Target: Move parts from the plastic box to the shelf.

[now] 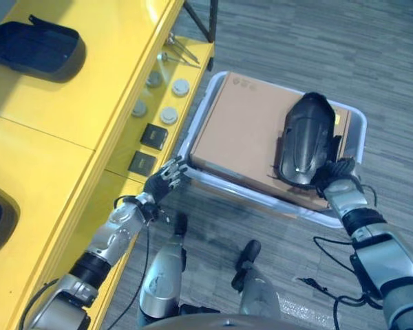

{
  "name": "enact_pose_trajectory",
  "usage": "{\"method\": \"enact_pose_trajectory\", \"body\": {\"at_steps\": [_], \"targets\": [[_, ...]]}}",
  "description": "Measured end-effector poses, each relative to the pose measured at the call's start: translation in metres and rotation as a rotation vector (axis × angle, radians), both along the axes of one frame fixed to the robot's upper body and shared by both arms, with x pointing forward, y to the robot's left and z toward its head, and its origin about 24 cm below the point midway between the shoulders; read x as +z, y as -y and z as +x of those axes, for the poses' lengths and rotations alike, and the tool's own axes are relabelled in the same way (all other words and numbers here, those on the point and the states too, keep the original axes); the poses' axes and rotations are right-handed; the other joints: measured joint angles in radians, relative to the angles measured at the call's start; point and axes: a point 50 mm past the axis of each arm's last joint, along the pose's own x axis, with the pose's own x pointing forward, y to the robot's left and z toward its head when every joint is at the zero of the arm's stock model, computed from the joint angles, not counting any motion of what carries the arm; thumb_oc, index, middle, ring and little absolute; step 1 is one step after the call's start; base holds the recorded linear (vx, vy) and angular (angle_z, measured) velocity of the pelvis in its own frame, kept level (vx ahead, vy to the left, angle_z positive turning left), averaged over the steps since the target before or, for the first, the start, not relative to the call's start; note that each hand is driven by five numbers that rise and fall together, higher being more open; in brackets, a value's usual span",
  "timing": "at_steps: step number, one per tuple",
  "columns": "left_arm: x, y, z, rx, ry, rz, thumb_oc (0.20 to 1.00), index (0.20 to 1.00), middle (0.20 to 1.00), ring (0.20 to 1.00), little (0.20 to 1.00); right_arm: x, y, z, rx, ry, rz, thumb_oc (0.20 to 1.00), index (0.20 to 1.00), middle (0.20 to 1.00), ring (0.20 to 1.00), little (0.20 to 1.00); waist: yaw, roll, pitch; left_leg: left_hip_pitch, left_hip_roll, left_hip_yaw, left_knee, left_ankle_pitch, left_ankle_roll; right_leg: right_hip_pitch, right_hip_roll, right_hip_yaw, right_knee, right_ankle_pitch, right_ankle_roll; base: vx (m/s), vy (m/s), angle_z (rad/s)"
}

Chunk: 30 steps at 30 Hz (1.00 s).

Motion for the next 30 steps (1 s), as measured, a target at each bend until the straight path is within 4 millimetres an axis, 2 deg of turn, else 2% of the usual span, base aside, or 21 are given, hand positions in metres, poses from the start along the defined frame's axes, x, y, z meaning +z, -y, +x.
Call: {"method": "enact_pose_trajectory", "body": {"at_steps": [5, 8, 11, 14, 17, 19, 23, 27, 30], "targets": [[0.006, 0.000, -0.005, -0.036, 0.025, -0.015, 1.000, 1.000, 1.000, 1.000, 1.000, 0.000, -0.006, 0.000, 0.027, 0.036, 0.038, 0.200, 0.200, 0.200, 0.200, 0.200, 0.003, 0.000, -0.002, 0.039, -0.001, 0.001, -0.003, -0.017, -0.005, 0.048, 0.003, -0.001, -0.023, 0.000, -0.002, 0.08, -0.016, 0.00], [0.018, -0.003, -0.007, -0.051, 0.057, -0.019, 1.000, 1.000, 1.000, 1.000, 1.000, 0.019, -0.022, 0.007, 0.101, 0.143, 0.074, 0.200, 0.200, 0.200, 0.200, 0.200, -0.004, 0.000, -0.006, 0.084, -0.002, 0.002, -0.010, -0.027, -0.003, 0.102, 0.007, 0.001, -0.051, 0.002, 0.000, 0.13, 0.020, -0.02], [0.030, -0.001, -0.008, -0.072, 0.081, -0.031, 1.000, 1.000, 1.000, 1.000, 1.000, 0.034, -0.039, 0.009, 0.190, 0.209, 0.094, 0.200, 0.200, 0.200, 0.200, 0.200, -0.004, 0.000, -0.042, 0.118, -0.006, 0.004, -0.034, -0.024, -0.002, 0.128, 0.006, 0.002, -0.061, 0.010, 0.005, 0.11, 0.025, 0.00], [0.031, 0.003, -0.009, -0.083, 0.053, -0.019, 1.000, 1.000, 1.000, 1.000, 1.000, 0.038, -0.062, 0.014, 0.265, 0.240, 0.136, 0.200, 0.200, 0.200, 0.200, 0.200, -0.007, -0.001, -0.125, 0.168, -0.008, 0.008, -0.048, -0.031, -0.005, 0.178, 0.007, 0.001, -0.080, 0.003, 0.009, 0.17, 0.019, -0.04], [0.024, 0.009, -0.007, -0.068, 0.002, 0.000, 1.000, 1.000, 1.000, 1.000, 1.000, 0.030, -0.073, 0.015, 0.285, 0.220, 0.171, 0.200, 0.200, 0.200, 0.200, 0.200, -0.011, -0.005, -0.195, 0.207, -0.007, 0.015, -0.075, -0.032, -0.007, 0.204, 0.010, 0.003, -0.088, -0.006, 0.013, 0.13, 0.009, -0.05], [0.021, 0.013, -0.003, -0.074, -0.028, 0.008, 1.000, 1.000, 1.000, 1.000, 1.000, 0.027, -0.077, 0.016, 0.295, 0.205, 0.189, 0.200, 0.200, 0.200, 0.200, 0.200, -0.018, -0.005, -0.209, 0.218, -0.006, 0.017, -0.077, -0.034, -0.010, 0.213, 0.013, 0.004, -0.088, -0.009, 0.013, 0.07, 0.004, -0.06], [0.009, 0.022, 0.005, -0.065, -0.125, 0.058, 1.000, 1.000, 1.000, 1.000, 1.000, 0.015, -0.094, 0.016, 0.355, 0.151, 0.211, 0.200, 0.200, 0.200, 0.200, 0.200, -0.061, -0.005, -0.232, 0.243, -0.003, 0.031, -0.090, -0.033, -0.011, 0.224, 0.016, 0.018, -0.092, -0.011, 0.013, 0.05, -0.001, -0.10], [-0.013, 0.035, 0.013, -0.036, -0.229, 0.186, 1.000, 1.000, 1.000, 1.000, 1.000, -0.002, -0.117, 0.015, 0.411, 0.079, 0.199, 0.200, 0.200, 0.200, 0.200, 0.200, -0.094, -0.006, -0.266, 0.255, -0.001, 0.037, -0.098, -0.032, -0.011, 0.225, 0.016, 0.032, -0.095, -0.010, 0.013, 0.03, -0.006, -0.11], [-0.028, 0.037, 0.017, -0.010, -0.272, 0.282, 1.000, 1.000, 1.000, 1.000, 1.000, -0.013, -0.134, 0.013, 0.477, 0.023, 0.220, 0.200, 0.200, 0.200, 0.200, 0.200, -0.118, -0.006, -0.285, 0.261, 0.002, 0.047, -0.105, -0.030, -0.011, 0.225, 0.019, 0.038, -0.098, -0.009, 0.012, 0.02, -0.005, -0.05]]}}
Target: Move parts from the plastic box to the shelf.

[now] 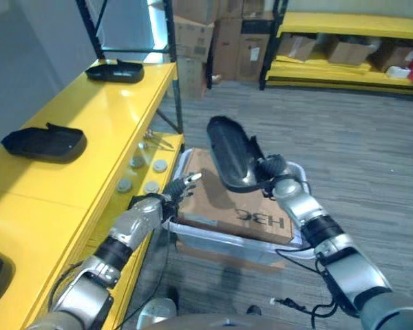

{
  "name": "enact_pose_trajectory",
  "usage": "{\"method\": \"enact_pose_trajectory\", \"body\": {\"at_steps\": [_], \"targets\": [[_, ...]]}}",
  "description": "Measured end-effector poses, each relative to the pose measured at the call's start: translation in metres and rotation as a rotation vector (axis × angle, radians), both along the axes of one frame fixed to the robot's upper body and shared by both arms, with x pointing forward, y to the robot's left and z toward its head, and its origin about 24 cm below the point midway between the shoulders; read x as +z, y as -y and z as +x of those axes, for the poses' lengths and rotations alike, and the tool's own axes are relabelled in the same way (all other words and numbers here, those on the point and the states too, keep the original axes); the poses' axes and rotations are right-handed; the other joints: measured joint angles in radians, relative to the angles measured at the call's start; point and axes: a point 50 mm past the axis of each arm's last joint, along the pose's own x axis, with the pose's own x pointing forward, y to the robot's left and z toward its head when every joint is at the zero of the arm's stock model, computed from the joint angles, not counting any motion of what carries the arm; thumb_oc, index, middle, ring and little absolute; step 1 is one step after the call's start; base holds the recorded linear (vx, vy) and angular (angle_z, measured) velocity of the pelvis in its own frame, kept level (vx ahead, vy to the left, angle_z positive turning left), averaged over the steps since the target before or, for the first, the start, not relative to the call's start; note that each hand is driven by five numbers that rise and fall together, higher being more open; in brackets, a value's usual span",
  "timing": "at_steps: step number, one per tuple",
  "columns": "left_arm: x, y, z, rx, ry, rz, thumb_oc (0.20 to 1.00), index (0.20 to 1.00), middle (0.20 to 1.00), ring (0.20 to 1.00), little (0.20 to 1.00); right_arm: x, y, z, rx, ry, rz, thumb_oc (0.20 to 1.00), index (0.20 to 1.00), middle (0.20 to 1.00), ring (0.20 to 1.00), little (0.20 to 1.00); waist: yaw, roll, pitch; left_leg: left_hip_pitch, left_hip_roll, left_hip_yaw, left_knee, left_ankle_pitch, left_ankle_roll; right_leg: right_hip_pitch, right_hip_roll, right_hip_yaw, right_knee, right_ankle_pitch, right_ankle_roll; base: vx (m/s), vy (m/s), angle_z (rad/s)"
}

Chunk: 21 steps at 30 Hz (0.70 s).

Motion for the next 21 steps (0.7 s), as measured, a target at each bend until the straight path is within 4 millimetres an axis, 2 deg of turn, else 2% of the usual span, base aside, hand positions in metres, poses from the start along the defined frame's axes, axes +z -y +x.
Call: {"method": "enact_pose_trajectory", "body": {"at_steps": [5, 9, 12, 18, 21], "targets": [[-0.001, 0.003, -0.001, 0.000, -0.015, -0.002, 1.000, 1.000, 1.000, 1.000, 1.000, -0.007, -0.009, -0.001, 0.039, -0.034, 0.006, 0.200, 0.200, 0.200, 0.200, 0.200, -0.002, 0.001, -0.002, 0.007, 0.001, 0.013, -0.002, 0.001, 0.000, -0.001, 0.002, 0.014, -0.006, 0.007, 0.000, 0.01, -0.005, -0.08], [0.003, 0.023, -0.002, -0.005, -0.027, -0.049, 1.000, 1.000, 1.000, 1.000, 1.000, -0.015, -0.029, -0.004, 0.096, -0.057, 0.001, 0.200, 0.200, 0.200, 0.200, 0.200, -0.006, -0.001, -0.020, 0.007, 0.002, 0.013, -0.002, 0.001, 0.000, -0.001, 0.002, 0.014, -0.007, 0.008, 0.000, 0.00, 0.000, 0.00], [0.003, 0.026, -0.002, 0.006, -0.040, -0.071, 1.000, 1.000, 1.000, 1.000, 1.000, -0.018, -0.038, -0.005, 0.132, -0.067, 0.002, 0.200, 0.200, 0.200, 0.200, 0.200, -0.006, -0.001, -0.042, 0.006, 0.002, 0.014, -0.002, 0.000, -0.001, -0.002, 0.002, 0.015, -0.007, 0.007, 0.000, 0.00, 0.000, 0.00], [0.001, 0.037, -0.007, -0.019, -0.064, -0.097, 1.000, 1.000, 1.000, 1.000, 1.000, -0.025, -0.054, -0.008, 0.199, -0.094, -0.018, 0.200, 0.200, 0.200, 0.200, 0.200, -0.002, -0.009, -0.065, -0.007, 0.002, 0.015, -0.002, -0.002, -0.003, -0.019, 0.002, 0.015, -0.006, 0.007, 0.000, 0.00, -0.004, -0.01], [0.001, 0.039, -0.008, -0.027, -0.066, -0.097, 1.000, 1.000, 1.000, 1.000, 1.000, -0.025, -0.054, -0.008, 0.204, -0.092, -0.037, 0.200, 0.200, 0.200, 0.200, 0.200, -0.002, -0.009, -0.067, -0.006, 0.002, 0.015, -0.002, 0.003, -0.001, -0.017, 0.002, 0.015, -0.006, 0.011, -0.001, 0.00, 0.000, 0.00]]}}
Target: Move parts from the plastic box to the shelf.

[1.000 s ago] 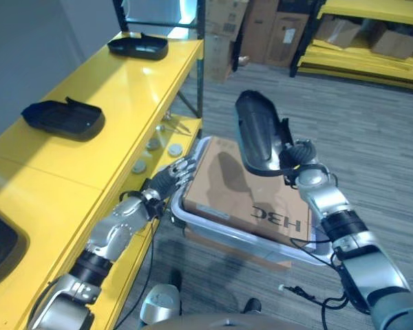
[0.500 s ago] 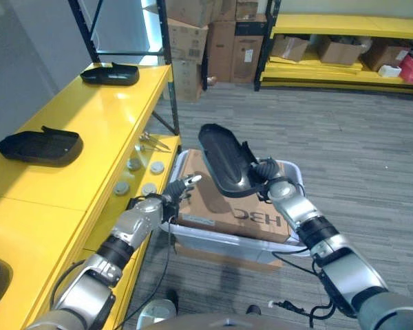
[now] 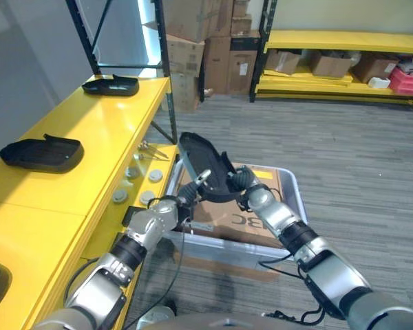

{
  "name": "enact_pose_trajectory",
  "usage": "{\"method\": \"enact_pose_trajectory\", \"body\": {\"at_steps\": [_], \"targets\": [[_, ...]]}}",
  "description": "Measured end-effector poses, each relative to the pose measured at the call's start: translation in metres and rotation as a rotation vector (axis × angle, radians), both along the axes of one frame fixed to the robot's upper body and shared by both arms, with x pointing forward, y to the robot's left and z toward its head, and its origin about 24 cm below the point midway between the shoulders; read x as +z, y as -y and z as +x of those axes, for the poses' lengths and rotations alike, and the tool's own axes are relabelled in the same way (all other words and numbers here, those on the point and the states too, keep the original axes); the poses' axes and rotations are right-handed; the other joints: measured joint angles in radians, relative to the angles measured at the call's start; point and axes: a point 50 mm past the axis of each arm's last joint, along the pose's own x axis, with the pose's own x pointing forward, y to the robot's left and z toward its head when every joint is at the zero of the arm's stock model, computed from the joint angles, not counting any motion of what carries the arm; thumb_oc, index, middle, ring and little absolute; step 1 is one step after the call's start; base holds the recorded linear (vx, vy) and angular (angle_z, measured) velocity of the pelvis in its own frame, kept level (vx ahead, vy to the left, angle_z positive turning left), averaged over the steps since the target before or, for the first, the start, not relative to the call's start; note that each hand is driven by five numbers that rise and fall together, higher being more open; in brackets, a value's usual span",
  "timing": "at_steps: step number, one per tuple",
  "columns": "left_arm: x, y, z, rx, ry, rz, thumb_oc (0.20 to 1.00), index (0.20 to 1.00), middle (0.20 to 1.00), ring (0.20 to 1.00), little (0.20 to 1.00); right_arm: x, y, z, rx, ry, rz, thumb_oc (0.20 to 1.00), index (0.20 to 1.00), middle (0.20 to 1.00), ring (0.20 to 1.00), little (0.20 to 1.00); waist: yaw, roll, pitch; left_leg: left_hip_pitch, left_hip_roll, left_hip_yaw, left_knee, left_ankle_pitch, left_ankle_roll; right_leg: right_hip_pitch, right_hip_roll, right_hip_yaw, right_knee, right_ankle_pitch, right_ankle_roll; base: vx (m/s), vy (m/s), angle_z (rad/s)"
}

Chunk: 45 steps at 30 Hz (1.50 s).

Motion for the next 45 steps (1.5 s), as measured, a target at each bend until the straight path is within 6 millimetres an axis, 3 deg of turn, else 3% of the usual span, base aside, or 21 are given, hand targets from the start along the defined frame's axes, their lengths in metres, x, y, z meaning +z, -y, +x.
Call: {"method": "enact_pose_trajectory", "body": {"at_steps": [13, 14, 15, 25, 38, 40, 45], "targets": [[-0.004, -0.002, -0.001, -0.042, 0.052, 0.121, 1.000, 1.000, 1.000, 1.000, 1.000, -0.003, -0.006, -0.002, 0.031, -0.002, -0.049, 0.200, 0.200, 0.200, 0.200, 0.200, 0.002, 0.000, -0.001, 0.000, 0.000, 0.000, 0.000, -0.004, -0.002, 0.000, 0.000, -0.001, -0.001, 0.000, 0.000, 0.00, 0.000, 0.00], [-0.003, -0.002, -0.001, -0.045, 0.062, 0.131, 0.812, 0.812, 0.812, 0.812, 0.812, -0.003, -0.006, -0.002, 0.030, -0.004, -0.050, 0.200, 0.200, 0.200, 0.200, 0.200, 0.002, 0.000, -0.001, 0.000, 0.000, 0.000, 0.000, -0.004, -0.002, 0.000, 0.000, -0.001, -0.001, -0.002, -0.003, 0.00, 0.000, 0.00], [-0.002, -0.003, 0.000, -0.050, 0.076, 0.150, 0.200, 0.200, 0.200, 0.200, 0.200, -0.004, -0.006, -0.002, 0.025, -0.011, -0.053, 0.200, 0.200, 0.200, 0.200, 0.200, 0.002, 0.000, -0.001, 0.001, 0.000, 0.000, 0.000, -0.004, -0.002, 0.000, 0.000, -0.001, -0.001, -0.002, -0.003, 0.00, 0.000, 0.00], [-0.003, -0.025, 0.006, -0.045, 0.111, 0.284, 0.200, 0.200, 0.200, 0.200, 0.200, 0.000, -0.009, -0.002, 0.026, -0.005, -0.050, 0.200, 0.200, 0.200, 0.200, 0.200, 0.003, 0.002, -0.002, 0.002, 0.001, 0.000, -0.002, -0.001, -0.001, 0.001, 0.000, -0.002, -0.005, 0.002, -0.006, 0.00, 0.000, 0.00], [-0.009, -0.022, 0.002, -0.007, 0.082, 0.338, 0.200, 0.200, 0.200, 0.200, 0.200, 0.000, -0.018, -0.002, -0.029, -0.038, -0.020, 0.200, 0.200, 0.200, 0.200, 0.200, 0.017, 0.002, -0.002, 0.021, 0.005, 0.002, -0.035, 0.020, -0.007, 0.009, 0.008, -0.003, -0.019, 0.008, -0.007, 0.00, 0.000, 0.00], [-0.009, -0.022, 0.002, 0.010, 0.084, 0.346, 0.200, 0.200, 0.200, 0.200, 0.200, -0.001, -0.019, -0.002, -0.050, -0.047, 0.009, 1.000, 1.000, 1.000, 1.000, 1.000, 0.023, 0.002, -0.002, 0.021, 0.006, 0.000, -0.035, 0.019, -0.007, 0.010, 0.009, -0.004, -0.019, 0.008, -0.007, 0.00, 0.000, 0.00], [-0.007, -0.020, 0.003, 0.043, 0.093, 0.345, 0.200, 0.200, 0.200, 0.200, 0.200, -0.002, -0.029, -0.004, -0.101, -0.052, 0.112, 1.000, 1.000, 1.000, 1.000, 1.000, 0.026, 0.002, -0.002, 0.027, 0.007, -0.004, -0.035, 0.019, -0.006, 0.022, 0.009, -0.015, -0.024, 0.008, -0.007, 0.00, -0.002, 0.03]]}}
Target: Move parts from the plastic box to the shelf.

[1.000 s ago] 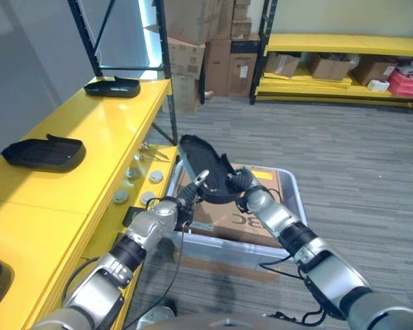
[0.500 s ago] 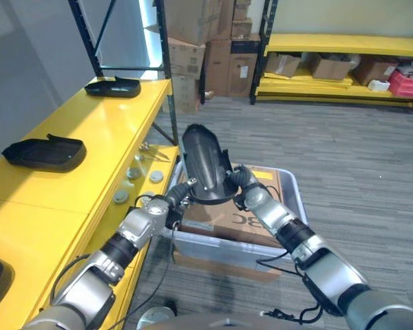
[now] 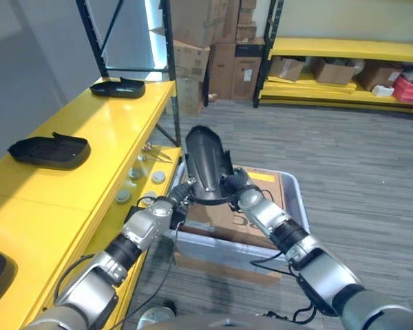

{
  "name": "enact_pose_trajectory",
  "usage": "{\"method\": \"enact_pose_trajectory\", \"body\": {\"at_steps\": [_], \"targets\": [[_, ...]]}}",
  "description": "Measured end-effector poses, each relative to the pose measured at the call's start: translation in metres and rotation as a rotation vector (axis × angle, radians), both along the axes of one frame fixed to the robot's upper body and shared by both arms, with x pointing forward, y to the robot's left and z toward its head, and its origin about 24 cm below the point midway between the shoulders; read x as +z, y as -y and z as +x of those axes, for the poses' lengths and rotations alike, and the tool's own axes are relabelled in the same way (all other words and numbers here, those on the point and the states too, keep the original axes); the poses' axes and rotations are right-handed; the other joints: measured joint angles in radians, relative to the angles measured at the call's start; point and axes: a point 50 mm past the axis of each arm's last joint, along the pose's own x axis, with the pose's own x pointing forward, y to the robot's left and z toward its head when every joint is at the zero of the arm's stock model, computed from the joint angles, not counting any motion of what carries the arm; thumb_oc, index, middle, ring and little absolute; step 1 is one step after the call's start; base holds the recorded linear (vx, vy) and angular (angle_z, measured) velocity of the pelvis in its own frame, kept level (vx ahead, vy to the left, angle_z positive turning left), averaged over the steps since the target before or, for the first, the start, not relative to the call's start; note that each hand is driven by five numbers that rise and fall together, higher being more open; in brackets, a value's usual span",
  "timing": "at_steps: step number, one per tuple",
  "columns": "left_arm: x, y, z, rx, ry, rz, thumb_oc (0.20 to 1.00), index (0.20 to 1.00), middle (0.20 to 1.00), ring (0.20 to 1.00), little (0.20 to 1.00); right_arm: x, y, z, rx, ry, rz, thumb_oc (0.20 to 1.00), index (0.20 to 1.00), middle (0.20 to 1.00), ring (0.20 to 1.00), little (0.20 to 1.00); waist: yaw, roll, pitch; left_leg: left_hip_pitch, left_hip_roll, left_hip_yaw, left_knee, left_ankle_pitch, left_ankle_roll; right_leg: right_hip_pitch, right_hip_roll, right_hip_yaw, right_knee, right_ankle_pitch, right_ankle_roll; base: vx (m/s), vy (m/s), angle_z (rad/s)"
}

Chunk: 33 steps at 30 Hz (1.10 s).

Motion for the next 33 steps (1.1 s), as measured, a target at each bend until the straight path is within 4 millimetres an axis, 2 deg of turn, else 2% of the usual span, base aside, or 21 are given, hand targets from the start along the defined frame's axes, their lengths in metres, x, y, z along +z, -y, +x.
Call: {"method": "enact_pose_trajectory", "body": {"at_steps": [9, 16, 22, 27, 28, 33], "targets": [[0.003, -0.001, 0.002, 0.015, 0.033, -0.014, 0.200, 0.200, 0.200, 0.200, 0.200, 0.004, -0.005, 0.002, -0.011, 0.075, 0.085, 1.000, 1.000, 1.000, 1.000, 1.000, 0.001, -0.001, 0.000, 0.000, 0.000, -0.001, -0.001, 0.000, 0.000, 0.000, -0.001, -0.003, 0.000, 0.000, 0.000, 0.00, 0.000, 0.00], [0.007, -0.002, 0.004, 0.026, 0.078, -0.043, 0.200, 0.200, 0.200, 0.200, 0.200, 0.002, 0.005, 0.005, -0.015, 0.154, 0.176, 1.000, 1.000, 1.000, 1.000, 1.000, -0.008, -0.001, 0.000, 0.000, 0.000, 0.000, -0.002, 0.000, 0.000, 0.000, -0.001, -0.004, 0.000, -0.001, 0.001, 0.00, 0.000, 0.00], [0.000, -0.010, -0.003, 0.060, 0.117, -0.082, 0.200, 0.200, 0.200, 0.200, 0.200, 0.003, 0.008, 0.000, 0.009, 0.225, 0.309, 1.000, 1.000, 1.000, 1.000, 1.000, -0.024, -0.002, 0.000, 0.002, 0.000, 0.002, -0.008, 0.000, 0.000, -0.002, 0.000, -0.002, -0.002, -0.001, 0.001, -0.01, 0.005, -0.01], [0.018, -0.052, -0.003, 0.211, 0.261, -0.163, 0.200, 0.200, 0.200, 0.200, 0.200, 0.026, 0.031, -0.020, -0.051, 0.343, 0.462, 1.000, 1.000, 1.000, 1.000, 1.000, -0.029, -0.002, 0.001, 0.008, 0.000, 0.018, -0.022, 0.002, -0.001, -0.007, 0.003, 0.016, -0.014, 0.000, 0.002, -0.04, 0.023, -0.08], [0.030, -0.073, -0.004, 0.302, 0.344, -0.212, 0.200, 0.200, 0.200, 0.200, 0.200, 0.024, 0.052, -0.030, -0.139, 0.372, 0.466, 1.000, 1.000, 1.000, 1.000, 1.000, -0.029, -0.003, 0.001, 0.013, 0.000, 0.028, -0.022, 0.000, 0.002, -0.005, 0.003, 0.019, -0.016, 0.000, 0.003, -0.04, 0.028, -0.12], [0.047, -0.118, -0.007, 0.447, 0.480, -0.222, 0.200, 0.200, 0.200, 0.200, 0.200, -0.001, 0.111, -0.061, -0.385, 0.344, 0.394, 1.000, 1.000, 1.000, 1.000, 1.000, -0.034, -0.003, 0.001, 0.013, -0.001, 0.044, -0.023, -0.001, 0.000, -0.019, 0.003, 0.030, -0.017, 0.004, 0.011, -0.03, 0.019, -0.09]]}}
